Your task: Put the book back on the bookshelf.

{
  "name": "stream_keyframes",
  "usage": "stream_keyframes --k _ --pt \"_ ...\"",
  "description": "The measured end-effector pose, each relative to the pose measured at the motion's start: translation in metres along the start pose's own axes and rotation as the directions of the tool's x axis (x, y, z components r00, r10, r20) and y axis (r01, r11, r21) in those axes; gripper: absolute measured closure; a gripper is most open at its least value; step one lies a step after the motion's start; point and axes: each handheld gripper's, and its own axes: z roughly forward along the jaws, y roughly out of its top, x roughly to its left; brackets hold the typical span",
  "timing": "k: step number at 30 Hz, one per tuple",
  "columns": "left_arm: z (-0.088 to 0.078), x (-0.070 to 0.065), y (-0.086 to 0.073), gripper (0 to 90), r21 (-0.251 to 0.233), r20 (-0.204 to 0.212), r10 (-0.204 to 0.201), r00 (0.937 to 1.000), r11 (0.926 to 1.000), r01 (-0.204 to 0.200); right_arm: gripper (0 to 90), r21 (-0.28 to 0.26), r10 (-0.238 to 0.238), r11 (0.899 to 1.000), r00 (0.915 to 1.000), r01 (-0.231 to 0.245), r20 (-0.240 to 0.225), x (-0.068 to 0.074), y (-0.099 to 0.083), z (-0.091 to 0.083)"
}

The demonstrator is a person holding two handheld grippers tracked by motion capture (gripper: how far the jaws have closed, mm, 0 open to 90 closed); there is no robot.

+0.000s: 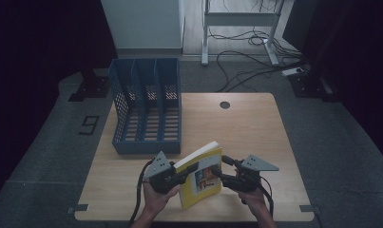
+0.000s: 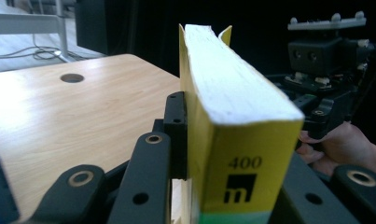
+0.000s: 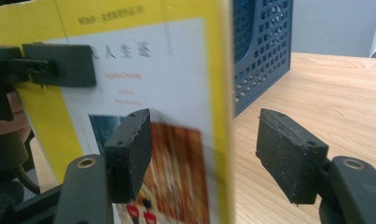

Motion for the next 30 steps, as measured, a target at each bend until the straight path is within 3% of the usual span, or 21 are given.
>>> stream_keyframes --k 3,7,19,30 --pt "-0.005 0.004 0.002 75.4 -0.015 -0.018 -0.005 0.9998 0.9999 0.005 35.2 -0.005 0.015 1.0 0.9999 -0.015 0.007 -0.003 0.0 -0.003" --pt "-0.012 0.008 0.005 75.5 -0.039 -0.007 -0.032 0.9995 0.9988 0.032 35.4 -0.005 0.033 0.999 0.9992 -0.033 0.023 -0.007 -0.003 -0.004" --pt "-0.016 0.013 0.012 75.4 -0.056 -0.026 -0.072 0.9971 0.996 0.07 35.6 0.082 0.049 0.995 0.995 -0.056 0.087 -0.021 -0.021 0.002" --pt "-0.018 0.012 0.024 75.4 -0.066 -0.058 -0.068 0.996 0.9958 0.064 35.9 0.14 0.09 0.984 0.9873 -0.108 0.131 -0.04 -0.051 -0.002"
